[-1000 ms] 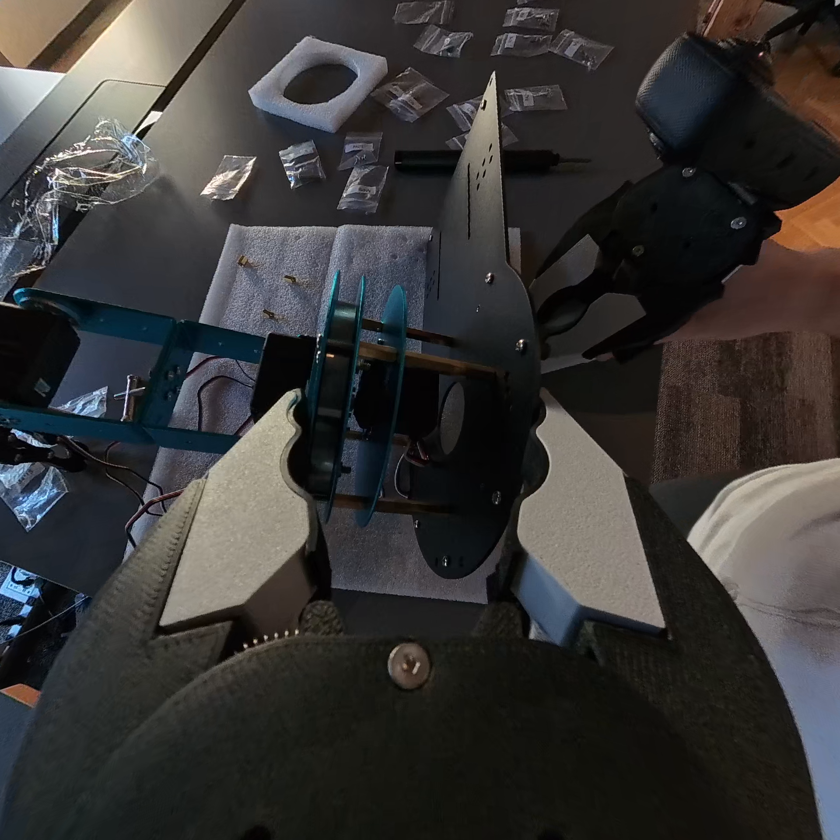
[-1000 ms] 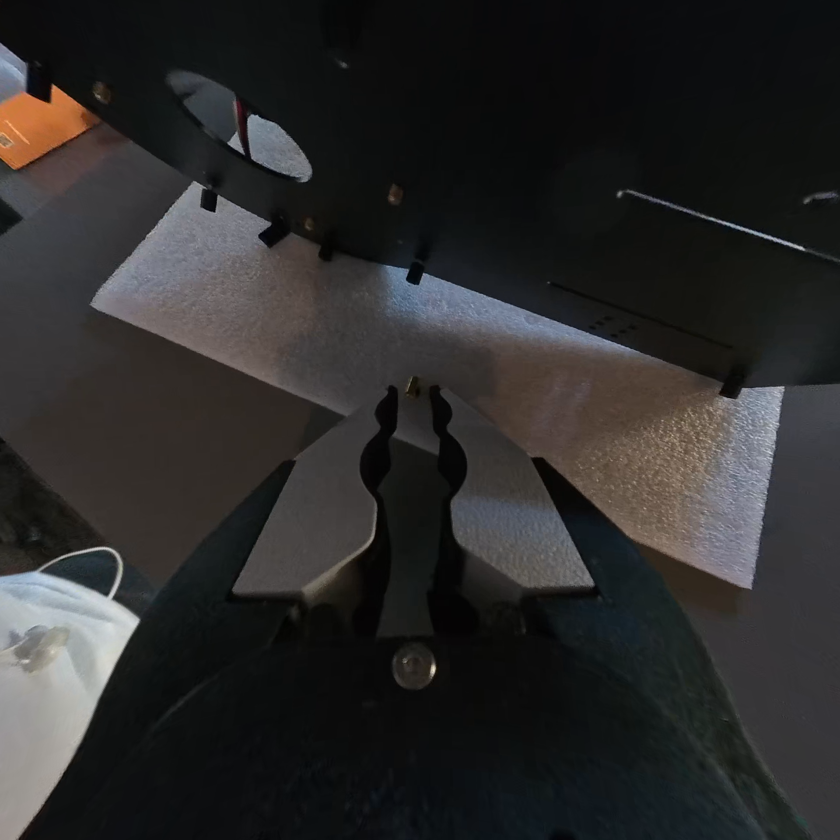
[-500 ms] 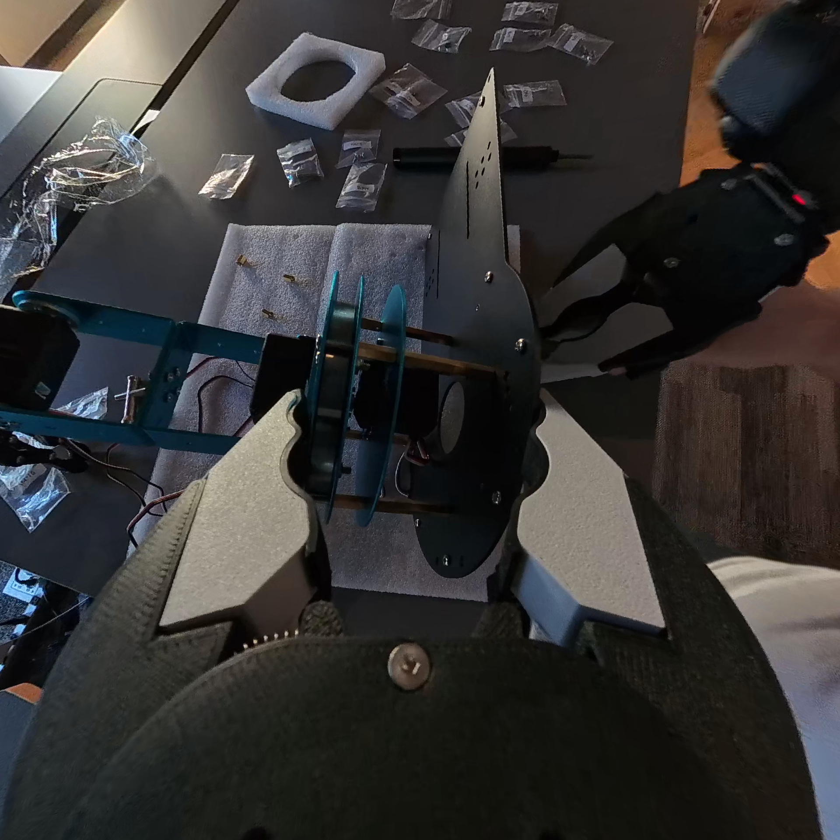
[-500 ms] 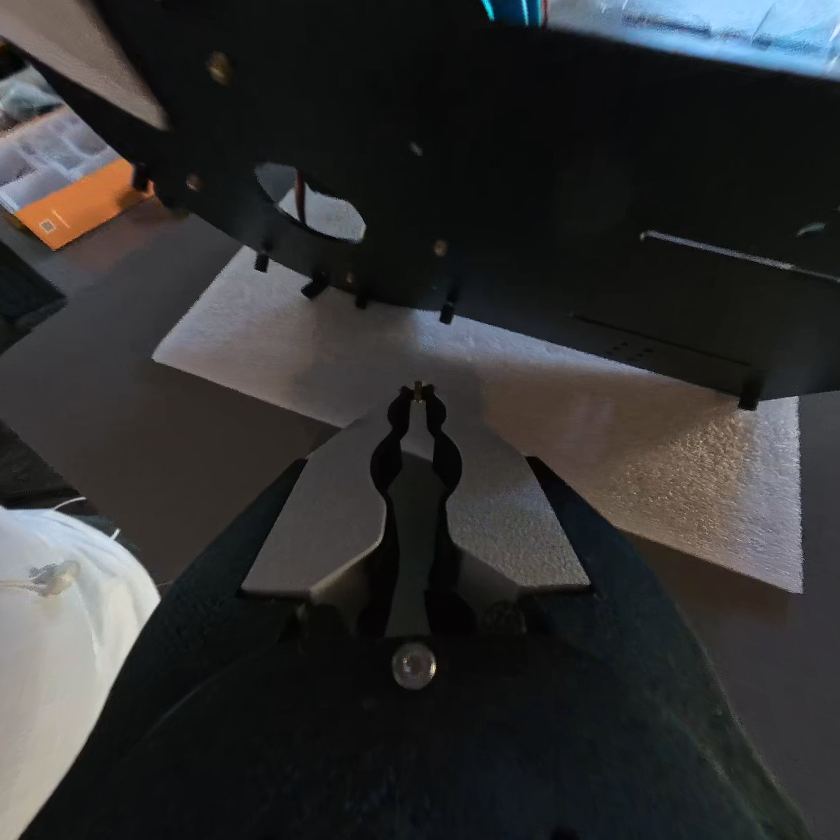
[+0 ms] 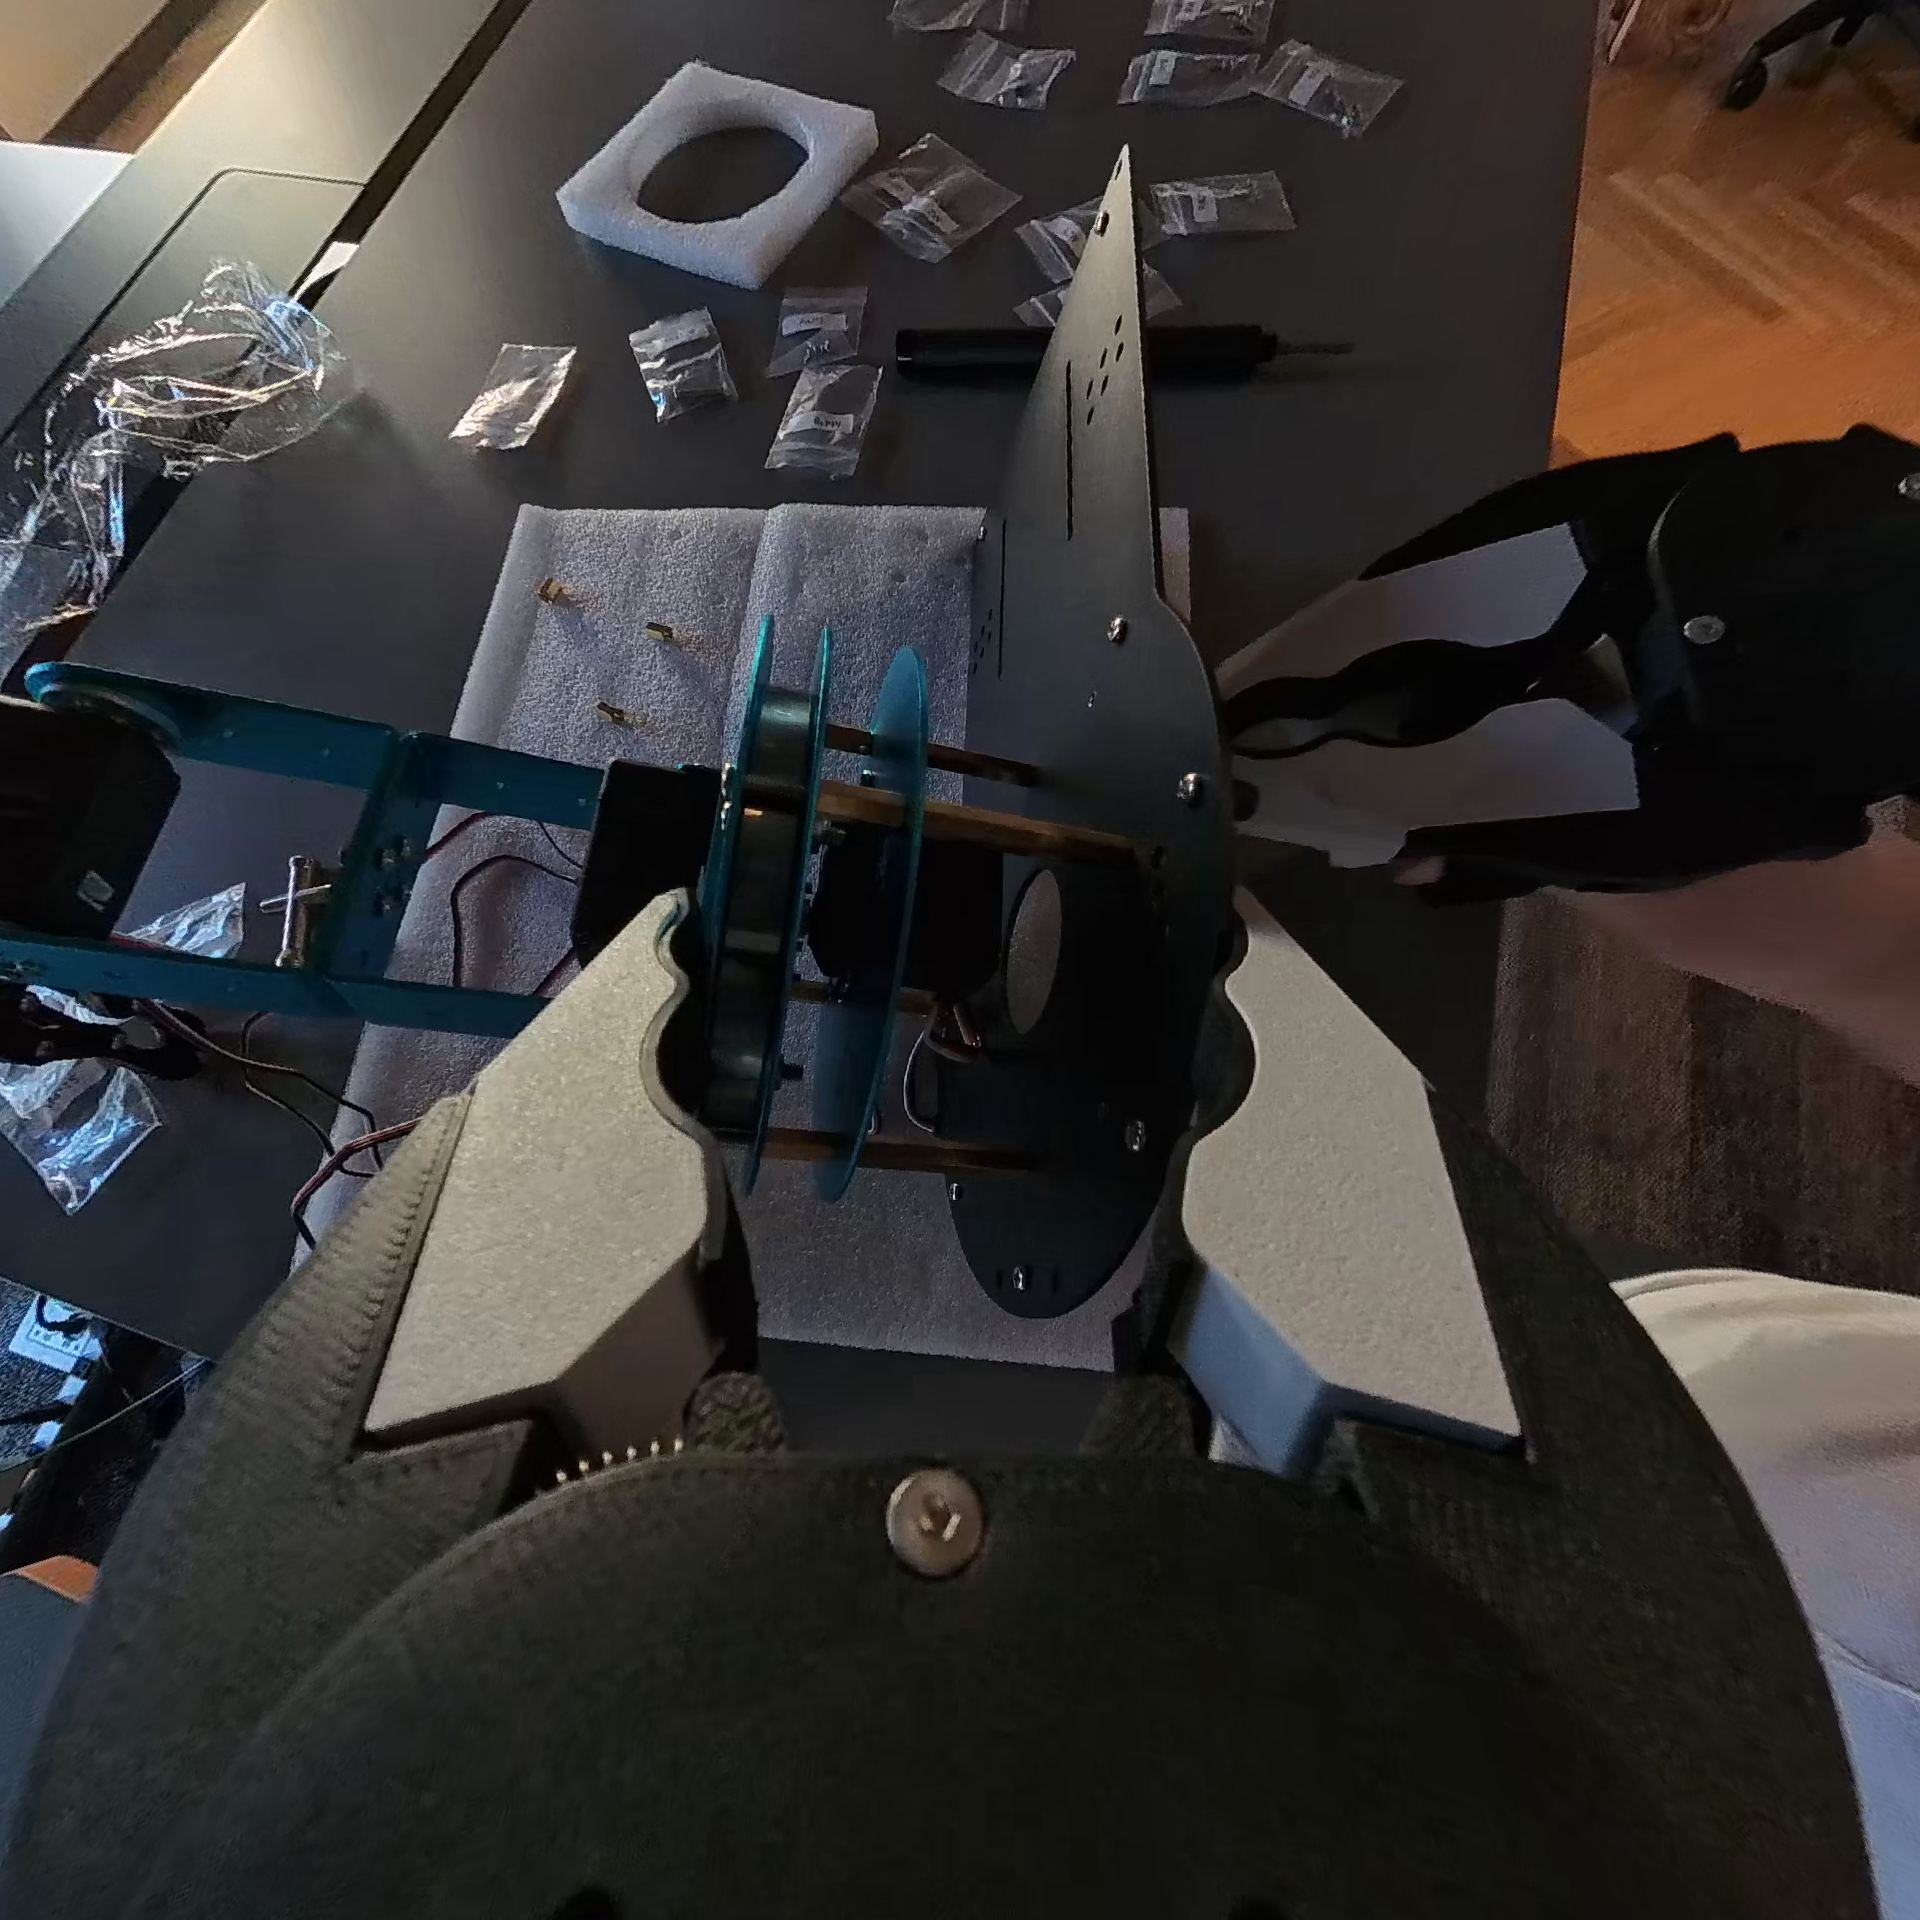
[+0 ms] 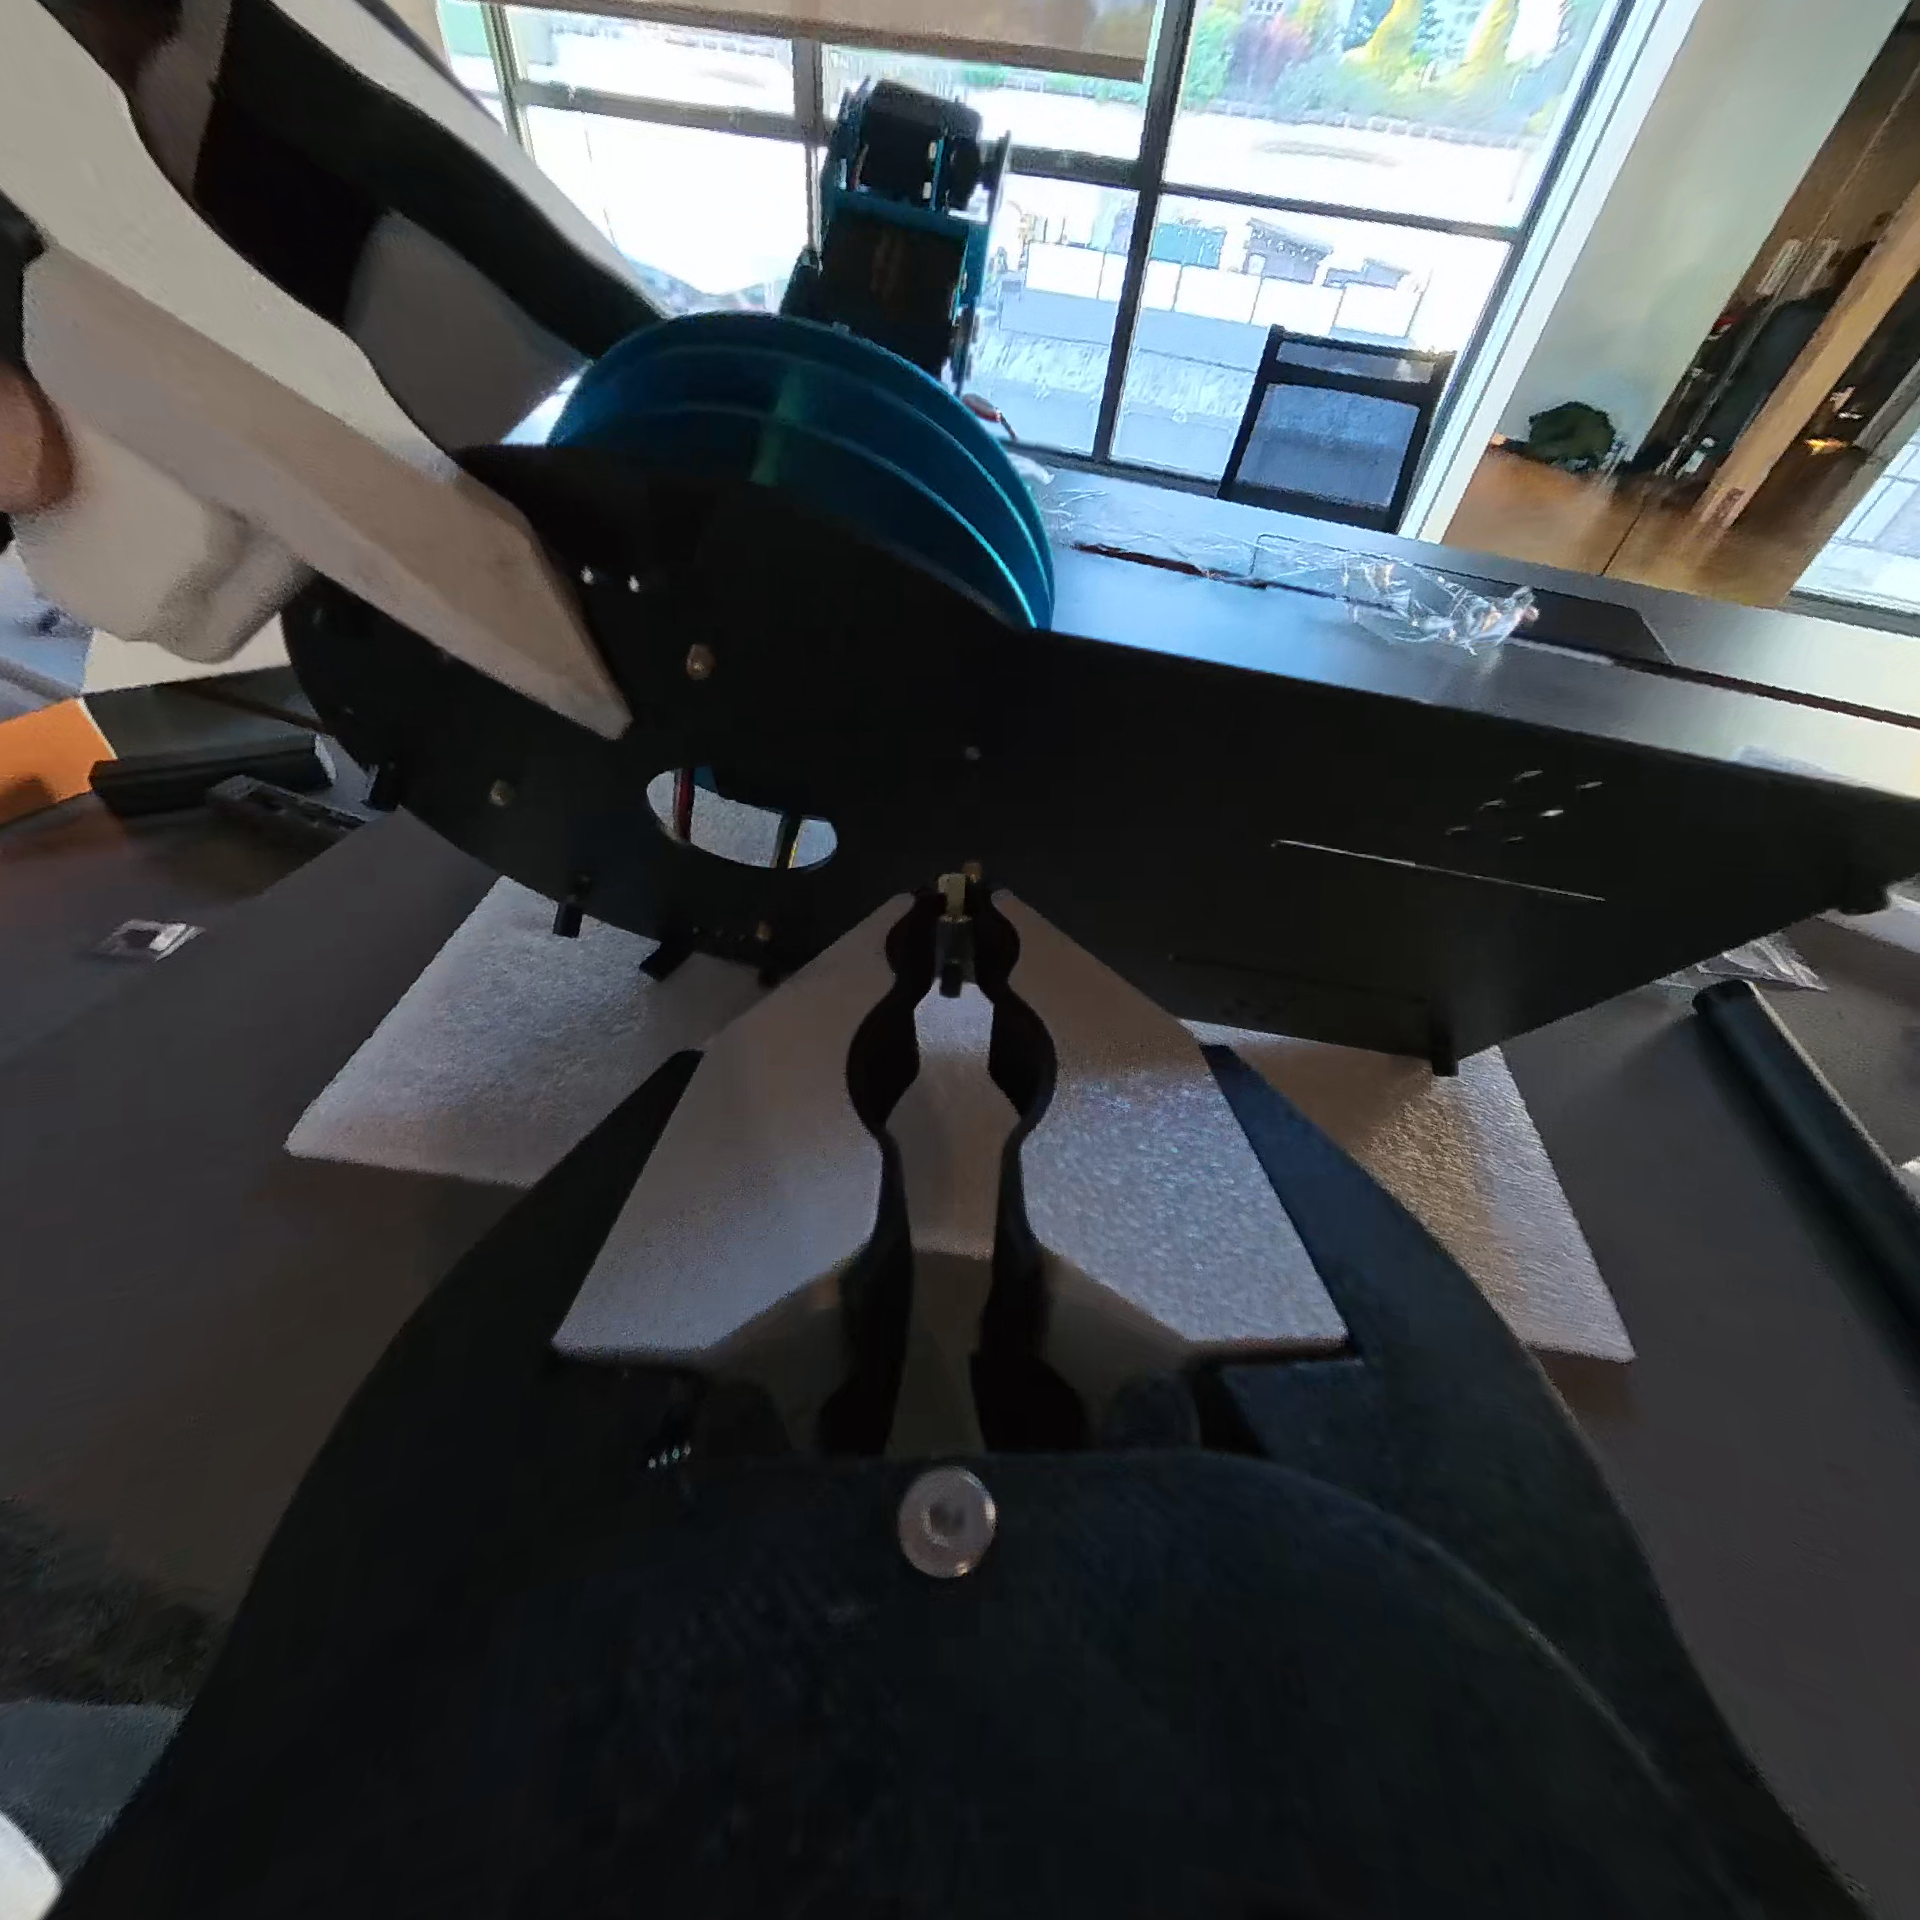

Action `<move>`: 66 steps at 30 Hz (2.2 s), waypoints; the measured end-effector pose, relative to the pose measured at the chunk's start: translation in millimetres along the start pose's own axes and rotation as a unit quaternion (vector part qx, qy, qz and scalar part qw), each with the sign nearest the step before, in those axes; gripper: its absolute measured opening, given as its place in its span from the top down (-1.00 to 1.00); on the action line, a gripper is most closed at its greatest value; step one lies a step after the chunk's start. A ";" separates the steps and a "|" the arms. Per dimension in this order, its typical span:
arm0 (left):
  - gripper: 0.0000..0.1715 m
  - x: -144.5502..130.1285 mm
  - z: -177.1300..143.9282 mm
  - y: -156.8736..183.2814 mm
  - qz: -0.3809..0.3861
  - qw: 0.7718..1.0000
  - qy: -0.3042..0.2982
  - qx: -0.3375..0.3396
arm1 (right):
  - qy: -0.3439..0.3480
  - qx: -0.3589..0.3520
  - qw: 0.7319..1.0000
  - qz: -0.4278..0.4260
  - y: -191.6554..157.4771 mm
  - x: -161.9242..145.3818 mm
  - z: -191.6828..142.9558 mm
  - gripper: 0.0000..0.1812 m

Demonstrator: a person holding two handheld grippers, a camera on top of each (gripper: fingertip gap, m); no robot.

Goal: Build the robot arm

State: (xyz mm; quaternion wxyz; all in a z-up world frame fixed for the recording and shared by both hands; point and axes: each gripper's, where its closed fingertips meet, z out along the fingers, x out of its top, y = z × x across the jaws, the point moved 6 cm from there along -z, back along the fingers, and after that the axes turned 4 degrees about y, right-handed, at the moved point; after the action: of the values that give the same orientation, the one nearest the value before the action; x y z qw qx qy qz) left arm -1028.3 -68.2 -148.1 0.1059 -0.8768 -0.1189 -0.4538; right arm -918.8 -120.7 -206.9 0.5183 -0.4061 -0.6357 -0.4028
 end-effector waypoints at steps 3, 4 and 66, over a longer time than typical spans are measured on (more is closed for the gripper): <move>-0.11 -0.1 -0.1 0.3 -0.001 1.000 0.000 0.001 | -0.002 -0.008 1.000 0.001 -0.8 -3.5 4.6 0.96; -0.11 -0.2 -0.1 0.3 -0.001 1.000 0.000 0.001 | -0.007 -0.016 1.000 -0.002 0.5 -5.1 5.6 0.95; -0.11 -0.1 -0.2 0.5 0.000 1.000 -0.004 0.001 | -0.004 -0.044 0.999 0.010 0.1 -8.9 16.3 0.96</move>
State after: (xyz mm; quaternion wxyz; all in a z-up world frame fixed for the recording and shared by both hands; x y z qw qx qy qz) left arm -1028.4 -68.8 -148.1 0.1060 -0.8785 -0.1200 -0.4501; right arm -922.9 -106.4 -217.9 0.5014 -0.4361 -0.6155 -0.4239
